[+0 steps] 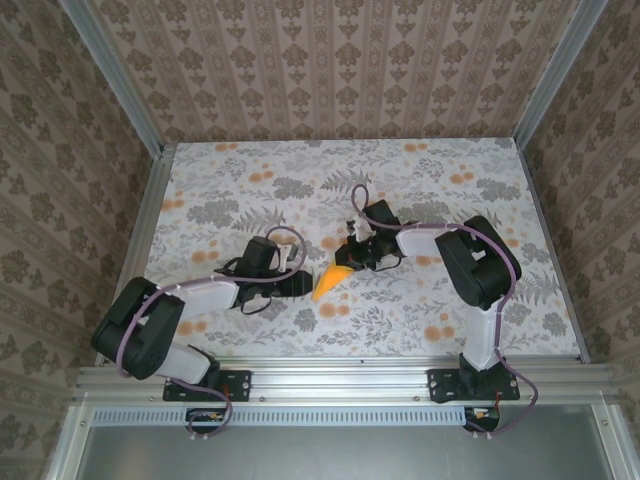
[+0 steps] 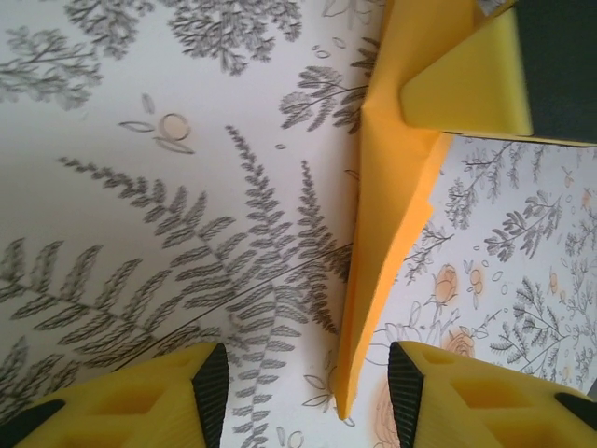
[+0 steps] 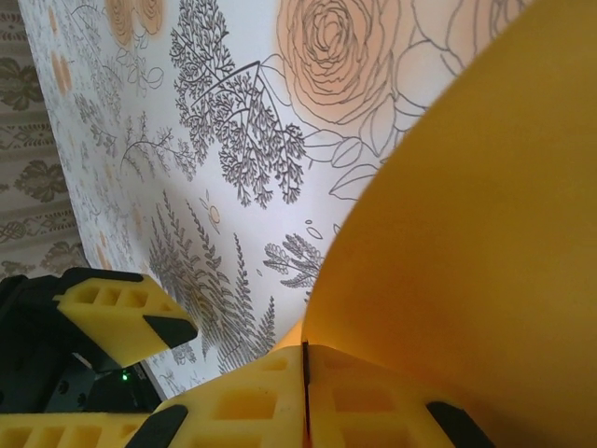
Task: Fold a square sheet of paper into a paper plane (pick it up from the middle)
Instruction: Fold the wing for the fifth time at the center of the table.
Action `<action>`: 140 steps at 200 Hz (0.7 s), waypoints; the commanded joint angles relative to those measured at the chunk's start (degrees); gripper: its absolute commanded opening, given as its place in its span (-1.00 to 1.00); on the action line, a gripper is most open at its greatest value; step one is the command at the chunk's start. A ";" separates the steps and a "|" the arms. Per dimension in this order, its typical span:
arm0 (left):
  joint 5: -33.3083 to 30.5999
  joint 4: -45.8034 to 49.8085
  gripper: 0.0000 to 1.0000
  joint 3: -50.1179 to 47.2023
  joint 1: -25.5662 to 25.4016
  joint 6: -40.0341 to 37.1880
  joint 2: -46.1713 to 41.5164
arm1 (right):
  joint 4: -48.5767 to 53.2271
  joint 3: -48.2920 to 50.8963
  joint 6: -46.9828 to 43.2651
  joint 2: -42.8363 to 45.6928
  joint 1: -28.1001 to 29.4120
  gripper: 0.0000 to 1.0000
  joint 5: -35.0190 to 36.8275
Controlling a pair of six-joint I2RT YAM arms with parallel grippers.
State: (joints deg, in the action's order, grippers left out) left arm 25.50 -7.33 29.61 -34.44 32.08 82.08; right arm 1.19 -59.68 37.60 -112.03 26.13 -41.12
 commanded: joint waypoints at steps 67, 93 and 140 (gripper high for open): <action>-13.61 8.34 -0.22 10.45 -9.00 -8.06 6.91 | -3.94 2.10 1.38 -0.78 -0.97 -0.83 -2.14; -17.37 9.13 -0.35 11.92 -10.10 -7.94 8.74 | -4.49 2.45 1.64 -0.82 -1.06 -0.83 -2.29; -18.87 9.42 -0.49 12.53 -11.29 -8.03 10.17 | -5.50 2.90 2.19 -0.77 -1.26 -0.83 -2.72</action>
State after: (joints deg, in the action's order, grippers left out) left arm 8.45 0.51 40.62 -44.97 25.21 90.94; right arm -3.11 -57.60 39.20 -112.05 25.32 -42.13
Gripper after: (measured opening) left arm 0.246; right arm 0.087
